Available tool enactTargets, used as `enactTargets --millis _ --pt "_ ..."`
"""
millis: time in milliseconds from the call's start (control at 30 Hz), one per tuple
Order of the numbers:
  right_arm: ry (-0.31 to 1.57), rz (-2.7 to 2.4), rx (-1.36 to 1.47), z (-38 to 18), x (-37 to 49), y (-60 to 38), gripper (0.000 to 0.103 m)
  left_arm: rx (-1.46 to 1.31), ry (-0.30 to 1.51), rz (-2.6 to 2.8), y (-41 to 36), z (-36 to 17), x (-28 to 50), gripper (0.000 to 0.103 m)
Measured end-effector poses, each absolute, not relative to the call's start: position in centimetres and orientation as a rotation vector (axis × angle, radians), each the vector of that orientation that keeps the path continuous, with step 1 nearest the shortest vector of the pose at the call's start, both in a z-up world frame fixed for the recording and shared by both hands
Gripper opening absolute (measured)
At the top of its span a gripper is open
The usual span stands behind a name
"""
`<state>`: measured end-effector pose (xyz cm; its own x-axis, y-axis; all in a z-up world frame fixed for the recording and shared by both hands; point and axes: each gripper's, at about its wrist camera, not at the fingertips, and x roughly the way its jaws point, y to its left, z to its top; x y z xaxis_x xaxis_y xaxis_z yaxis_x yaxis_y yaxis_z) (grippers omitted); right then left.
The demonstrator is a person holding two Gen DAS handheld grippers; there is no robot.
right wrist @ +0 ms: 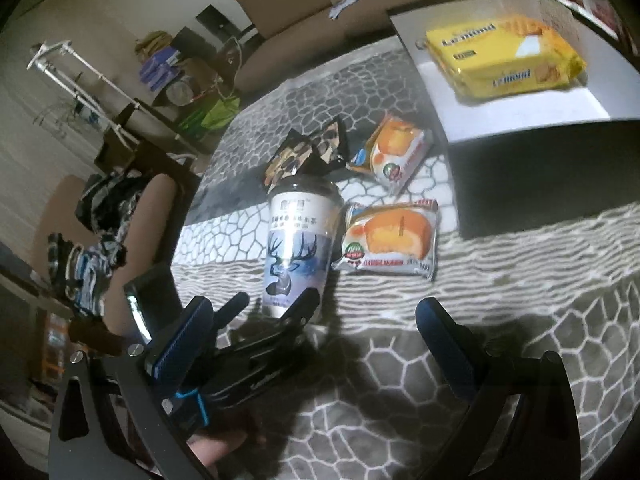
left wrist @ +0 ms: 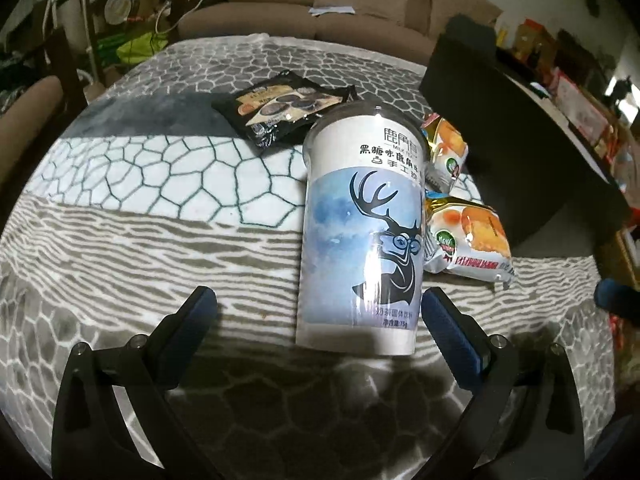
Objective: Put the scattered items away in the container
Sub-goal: 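Move the left gripper to the white deer-print milk-tea cup, then close the left gripper around the cup and lift it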
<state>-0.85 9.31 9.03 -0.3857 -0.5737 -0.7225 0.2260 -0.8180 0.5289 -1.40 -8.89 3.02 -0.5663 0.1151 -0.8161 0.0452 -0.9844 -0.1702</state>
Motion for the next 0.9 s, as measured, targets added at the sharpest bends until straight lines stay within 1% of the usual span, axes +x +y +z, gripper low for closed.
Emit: enactTargets --millis 100,233,300,367,400,433,533,633,800,900 --pt "-0.475 -2.231 1.362 8.9 -0.9 9.7 0.103 -1.406 -0.28 2.738 -8.7 3.5 -1.6 0.102" --pt "-0.476 -2.238 1.377 9.0 -1.3 10.1 0.103 -1.371 -0.261 2.741 -7.7 3.9 -1.7 0.098" --pt "-0.484 -2.243 1.37 9.3 -1.4 10.3 0.103 -1.379 -0.237 2.732 -7.2 3.7 -1.8 0.091" --pt "-0.486 -2.248 1.368 9.4 -1.3 10.5 0.103 -1.395 -0.204 2.721 -6.7 3.2 -2.0 0.074" --pt "-0.487 -2.25 1.369 9.4 -1.3 10.6 0.103 -1.406 -0.197 2.715 -6.6 2.9 -2.1 0.069" --pt "-0.488 -2.25 1.372 9.4 -1.4 10.7 0.103 -1.42 -0.194 2.707 -6.5 2.6 -2.2 0.059" --pt "-0.497 -2.25 1.384 9.1 -1.4 10.9 0.103 -1.422 -0.211 2.698 -6.7 2.4 -2.2 0.058" --pt "-0.505 -2.246 1.394 8.9 -1.5 11.0 0.103 -1.399 -0.278 2.669 -7.2 2.5 -1.9 0.058" --pt "-0.519 -2.213 1.409 8.5 -1.5 10.5 0.103 -1.391 -0.274 2.638 -7.6 2.7 -0.7 0.058" --pt "-0.536 -2.175 1.425 8.1 -1.5 9.6 0.103 -1.416 -0.304 2.599 -8.6 2.3 0.8 0.058"
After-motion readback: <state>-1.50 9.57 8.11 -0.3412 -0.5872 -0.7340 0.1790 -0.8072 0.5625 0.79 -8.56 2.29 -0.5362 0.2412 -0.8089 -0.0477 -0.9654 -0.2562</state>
